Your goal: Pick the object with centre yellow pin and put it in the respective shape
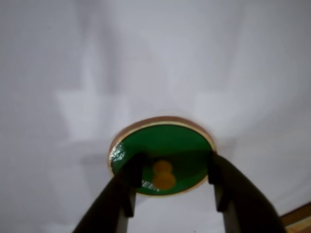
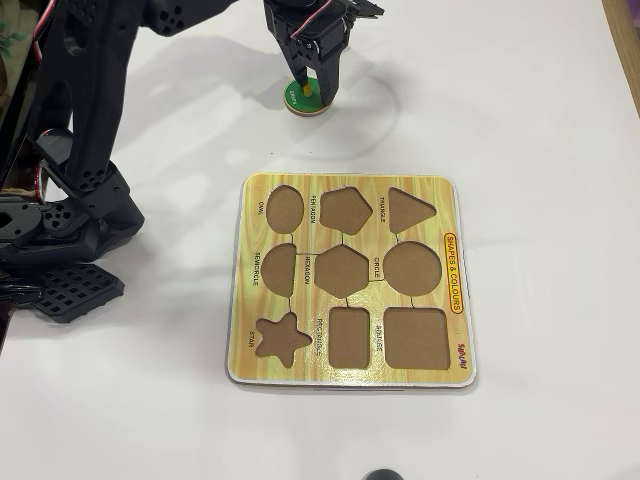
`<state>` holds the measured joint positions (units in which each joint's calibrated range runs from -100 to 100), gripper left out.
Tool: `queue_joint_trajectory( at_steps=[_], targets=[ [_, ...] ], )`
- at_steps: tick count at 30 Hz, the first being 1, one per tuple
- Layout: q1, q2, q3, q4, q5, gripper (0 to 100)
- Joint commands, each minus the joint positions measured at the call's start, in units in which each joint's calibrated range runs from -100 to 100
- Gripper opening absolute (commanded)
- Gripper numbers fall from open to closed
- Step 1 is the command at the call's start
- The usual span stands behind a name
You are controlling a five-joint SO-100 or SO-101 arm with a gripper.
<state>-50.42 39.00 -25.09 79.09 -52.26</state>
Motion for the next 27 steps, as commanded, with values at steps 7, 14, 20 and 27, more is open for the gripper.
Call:
queue_joint_trajectory(
  at_steps=[7,14,20,27],
  targets=[
    [-0.36,-0.17,-0.27,-0.61,-0.14,4],
    [-0.46,-0.17,-0.27,-0.61,-0.14,1],
    [-0.56,-0.17,-0.27,-0.61,-0.14,1],
    [-0.56,-0.26,-0.27,-0.44,-0.14,1]
  ],
)
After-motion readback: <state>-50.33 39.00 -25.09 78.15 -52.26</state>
